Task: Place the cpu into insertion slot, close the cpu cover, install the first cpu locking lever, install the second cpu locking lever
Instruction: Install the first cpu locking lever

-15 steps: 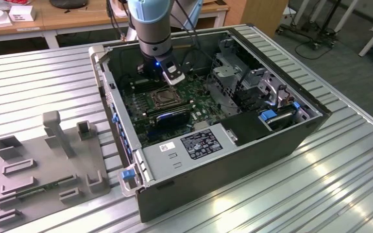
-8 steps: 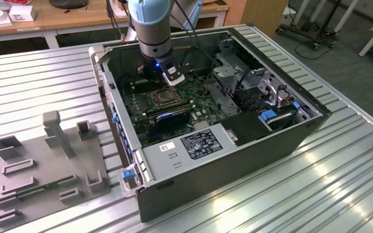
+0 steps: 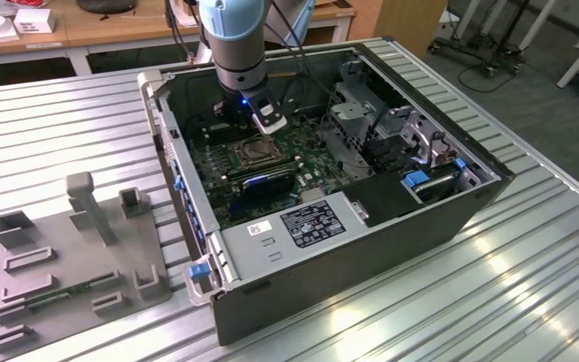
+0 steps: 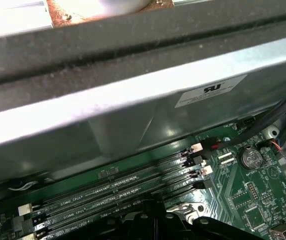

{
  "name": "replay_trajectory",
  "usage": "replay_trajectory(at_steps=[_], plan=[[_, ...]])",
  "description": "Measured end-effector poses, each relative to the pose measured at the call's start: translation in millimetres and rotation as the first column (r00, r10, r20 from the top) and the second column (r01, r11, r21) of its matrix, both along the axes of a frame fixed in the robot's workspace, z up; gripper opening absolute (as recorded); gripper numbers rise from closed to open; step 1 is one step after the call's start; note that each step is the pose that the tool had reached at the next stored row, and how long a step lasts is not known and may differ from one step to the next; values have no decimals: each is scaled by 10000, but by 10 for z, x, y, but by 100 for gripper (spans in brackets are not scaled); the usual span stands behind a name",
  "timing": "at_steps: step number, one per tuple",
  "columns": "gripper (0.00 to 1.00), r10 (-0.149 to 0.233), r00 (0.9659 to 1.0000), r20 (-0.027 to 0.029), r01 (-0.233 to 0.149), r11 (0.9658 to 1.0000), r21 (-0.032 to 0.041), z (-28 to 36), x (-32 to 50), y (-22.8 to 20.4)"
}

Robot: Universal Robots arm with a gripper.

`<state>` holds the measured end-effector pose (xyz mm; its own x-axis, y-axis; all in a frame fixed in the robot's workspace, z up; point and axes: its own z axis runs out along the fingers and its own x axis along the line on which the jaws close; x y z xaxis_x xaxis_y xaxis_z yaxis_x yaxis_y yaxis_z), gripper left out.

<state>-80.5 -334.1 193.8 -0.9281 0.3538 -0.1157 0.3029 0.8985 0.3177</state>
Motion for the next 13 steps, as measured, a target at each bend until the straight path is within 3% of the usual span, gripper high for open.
replay_trajectory(at_steps=[5, 13], plan=[[11, 0, 10000, 1, 0, 10000, 1, 1, 0, 0], [11, 2, 10000, 7, -2, 10000, 10, 62, -2, 0]])
